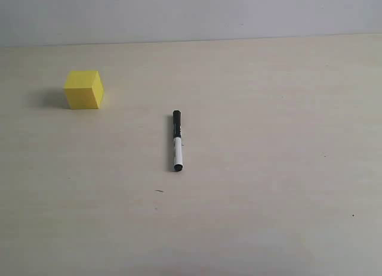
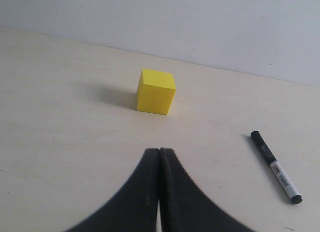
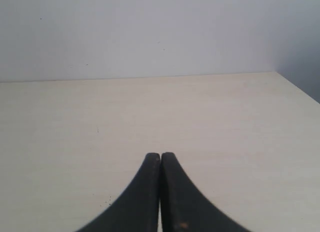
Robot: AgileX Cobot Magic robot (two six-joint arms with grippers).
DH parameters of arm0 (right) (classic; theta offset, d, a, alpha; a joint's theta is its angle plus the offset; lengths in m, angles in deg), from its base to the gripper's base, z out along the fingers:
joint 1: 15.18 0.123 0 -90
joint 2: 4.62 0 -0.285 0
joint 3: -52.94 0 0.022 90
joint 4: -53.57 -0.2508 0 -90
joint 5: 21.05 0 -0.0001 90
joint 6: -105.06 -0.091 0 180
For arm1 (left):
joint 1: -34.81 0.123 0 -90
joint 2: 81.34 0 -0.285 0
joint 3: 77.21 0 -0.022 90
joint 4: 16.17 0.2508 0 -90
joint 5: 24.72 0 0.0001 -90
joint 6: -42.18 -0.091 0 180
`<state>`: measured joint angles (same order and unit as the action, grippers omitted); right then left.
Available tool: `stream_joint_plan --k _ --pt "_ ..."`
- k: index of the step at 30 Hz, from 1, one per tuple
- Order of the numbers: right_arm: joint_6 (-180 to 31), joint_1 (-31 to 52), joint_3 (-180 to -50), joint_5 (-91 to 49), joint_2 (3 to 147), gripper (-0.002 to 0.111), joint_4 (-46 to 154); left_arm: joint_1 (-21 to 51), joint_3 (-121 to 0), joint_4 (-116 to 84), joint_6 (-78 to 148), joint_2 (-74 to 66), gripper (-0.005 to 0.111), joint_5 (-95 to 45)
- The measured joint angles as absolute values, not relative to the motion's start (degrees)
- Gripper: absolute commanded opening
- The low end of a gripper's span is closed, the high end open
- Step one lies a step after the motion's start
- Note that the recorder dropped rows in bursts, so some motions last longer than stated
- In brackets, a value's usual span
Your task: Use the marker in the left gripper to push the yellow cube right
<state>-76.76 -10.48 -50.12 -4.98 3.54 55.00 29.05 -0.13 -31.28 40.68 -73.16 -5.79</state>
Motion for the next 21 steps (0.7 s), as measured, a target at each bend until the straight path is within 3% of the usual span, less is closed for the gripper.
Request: stream_joint_plan --k 8,21 --pt "-76.8 -10.5 -50.1 -5.0 3.5 0.0 55.0 29.1 -0.1 -30.5 38.4 -73.2 0.001 -9.1" --pt "-76.8 -10.5 -50.1 -5.0 3.5 0.0 55.0 29.1 -0.1 -49.1 45.2 -73.3 0.001 -34.0"
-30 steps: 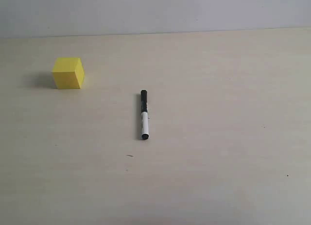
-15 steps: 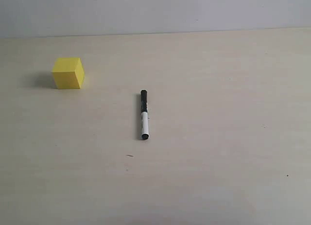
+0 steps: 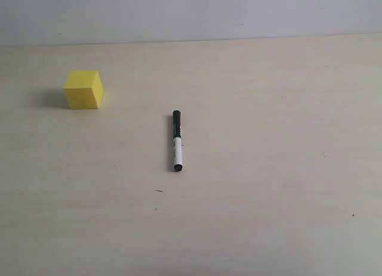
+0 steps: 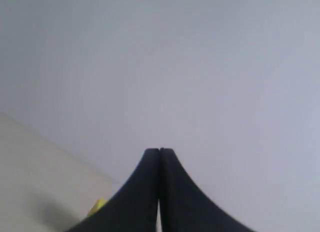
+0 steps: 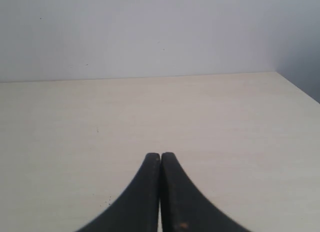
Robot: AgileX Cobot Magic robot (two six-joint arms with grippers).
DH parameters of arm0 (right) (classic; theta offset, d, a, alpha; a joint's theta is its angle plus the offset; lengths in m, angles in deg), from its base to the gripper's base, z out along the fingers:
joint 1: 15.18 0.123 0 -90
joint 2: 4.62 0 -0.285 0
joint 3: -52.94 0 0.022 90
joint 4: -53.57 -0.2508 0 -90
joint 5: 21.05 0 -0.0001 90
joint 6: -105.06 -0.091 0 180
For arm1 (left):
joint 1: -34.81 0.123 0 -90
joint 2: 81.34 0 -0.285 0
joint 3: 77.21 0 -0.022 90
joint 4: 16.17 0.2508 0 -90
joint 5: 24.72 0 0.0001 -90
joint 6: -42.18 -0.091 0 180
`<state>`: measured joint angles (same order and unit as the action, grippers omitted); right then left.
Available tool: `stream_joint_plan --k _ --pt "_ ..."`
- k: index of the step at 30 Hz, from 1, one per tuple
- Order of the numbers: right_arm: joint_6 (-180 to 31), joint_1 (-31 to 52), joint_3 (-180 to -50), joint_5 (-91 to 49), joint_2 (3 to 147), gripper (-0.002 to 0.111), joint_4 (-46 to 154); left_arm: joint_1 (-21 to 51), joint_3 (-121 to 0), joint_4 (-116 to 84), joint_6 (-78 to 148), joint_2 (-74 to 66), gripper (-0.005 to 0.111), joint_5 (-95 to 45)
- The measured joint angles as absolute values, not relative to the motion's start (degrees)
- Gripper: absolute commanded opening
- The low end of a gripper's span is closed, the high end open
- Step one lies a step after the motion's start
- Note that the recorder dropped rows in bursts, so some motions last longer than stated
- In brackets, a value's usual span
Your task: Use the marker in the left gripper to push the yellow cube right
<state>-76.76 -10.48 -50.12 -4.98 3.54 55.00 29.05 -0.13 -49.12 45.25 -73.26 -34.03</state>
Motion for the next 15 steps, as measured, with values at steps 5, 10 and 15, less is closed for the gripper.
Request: stream_joint_plan --k 5,10,15 --pt "-76.8 -10.5 -50.1 -5.0 3.5 0.0 55.0 29.1 -3.0 -46.5 58.3 -73.3 0.001 -47.4" --pt "-76.8 -10.5 -50.1 -5.0 3.5 0.0 55.0 29.1 -17.3 -40.3 60.8 -66.3 0.001 -51.5" --pt "-76.8 -10.5 -50.1 -5.0 3.5 0.0 55.0 29.1 -40.4 -32.3 56.9 -46.0 0.001 -39.9"
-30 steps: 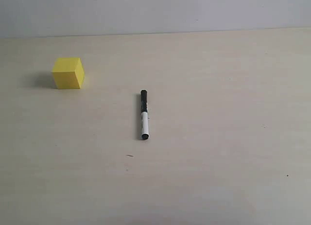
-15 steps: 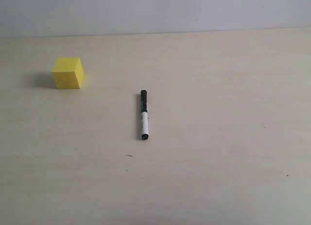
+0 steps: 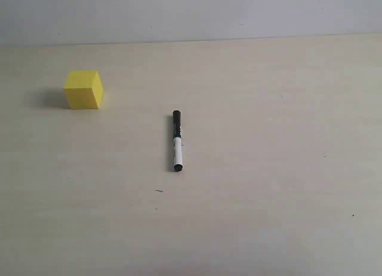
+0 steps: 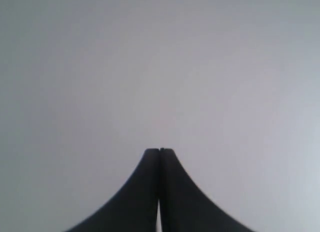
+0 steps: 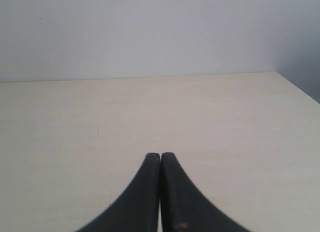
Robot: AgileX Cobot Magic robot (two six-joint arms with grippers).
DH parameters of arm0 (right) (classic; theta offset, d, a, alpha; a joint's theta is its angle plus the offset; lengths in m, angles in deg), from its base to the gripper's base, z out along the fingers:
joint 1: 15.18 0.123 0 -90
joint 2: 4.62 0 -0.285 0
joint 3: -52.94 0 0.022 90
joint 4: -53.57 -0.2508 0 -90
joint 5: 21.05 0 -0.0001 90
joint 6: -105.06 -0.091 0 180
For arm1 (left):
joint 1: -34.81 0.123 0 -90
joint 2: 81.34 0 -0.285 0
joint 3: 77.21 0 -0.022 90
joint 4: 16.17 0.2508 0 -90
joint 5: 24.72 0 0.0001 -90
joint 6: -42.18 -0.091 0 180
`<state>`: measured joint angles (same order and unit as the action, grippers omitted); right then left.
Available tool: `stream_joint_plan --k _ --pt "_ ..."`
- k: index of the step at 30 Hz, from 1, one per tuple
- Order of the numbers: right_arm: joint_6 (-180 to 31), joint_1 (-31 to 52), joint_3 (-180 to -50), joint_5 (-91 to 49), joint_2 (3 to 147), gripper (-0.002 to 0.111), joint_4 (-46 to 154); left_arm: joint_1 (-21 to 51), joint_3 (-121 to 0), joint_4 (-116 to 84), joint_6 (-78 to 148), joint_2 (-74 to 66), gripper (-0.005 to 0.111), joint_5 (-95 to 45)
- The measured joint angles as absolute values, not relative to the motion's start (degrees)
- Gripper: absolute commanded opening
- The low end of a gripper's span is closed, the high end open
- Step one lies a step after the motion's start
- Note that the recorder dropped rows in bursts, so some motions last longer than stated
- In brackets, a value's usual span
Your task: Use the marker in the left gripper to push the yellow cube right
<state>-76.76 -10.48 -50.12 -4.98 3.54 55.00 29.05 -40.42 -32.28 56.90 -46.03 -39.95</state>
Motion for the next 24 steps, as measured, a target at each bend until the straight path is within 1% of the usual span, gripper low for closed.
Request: stream_joint_plan --k 2,5,6,9,11,15,19,24 --pt "-76.8 -10.5 -50.1 -5.0 3.5 0.0 55.0 29.1 -49.4 -30.0 54.6 -37.1 0.001 -29.1" --pt "-76.8 -10.5 -50.1 -5.0 3.5 0.0 55.0 29.1 -61.0 -28.3 50.9 -23.4 0.001 -7.8" --pt "-76.8 -10.5 -50.1 -5.0 3.5 0.0 55.0 29.1 -65.3 -28.1 49.3 -18.8 0.001 1.3" --pt "-76.8 -10.5 -50.1 -5.0 3.5 0.0 55.0 28.5 -72.4 -27.9 46.1 -6.6 0.001 18.9" --pt "-76.8 -10.5 -50.1 -5.0 3.5 0.0 55.0 26.8 -75.6 -27.6 44.7 -1.1 0.001 26.3" --pt "-76.8 -10.5 -50.1 -5.0 3.5 0.0 55.0 20.3 -78.3 -26.8 43.2 7.4 0.001 33.1" --pt "-76.8 -10.5 -50.1 -5.0 3.5 0.0 55.0 11.6 -78.8 -23.4 44.7 14.9 0.0 34.2" --pt "-76.8 -10.5 -50.1 -5.0 3.5 0.0 55.0 1.9 -79.1 -14.6 53.9 25.0 0.0 34.7"
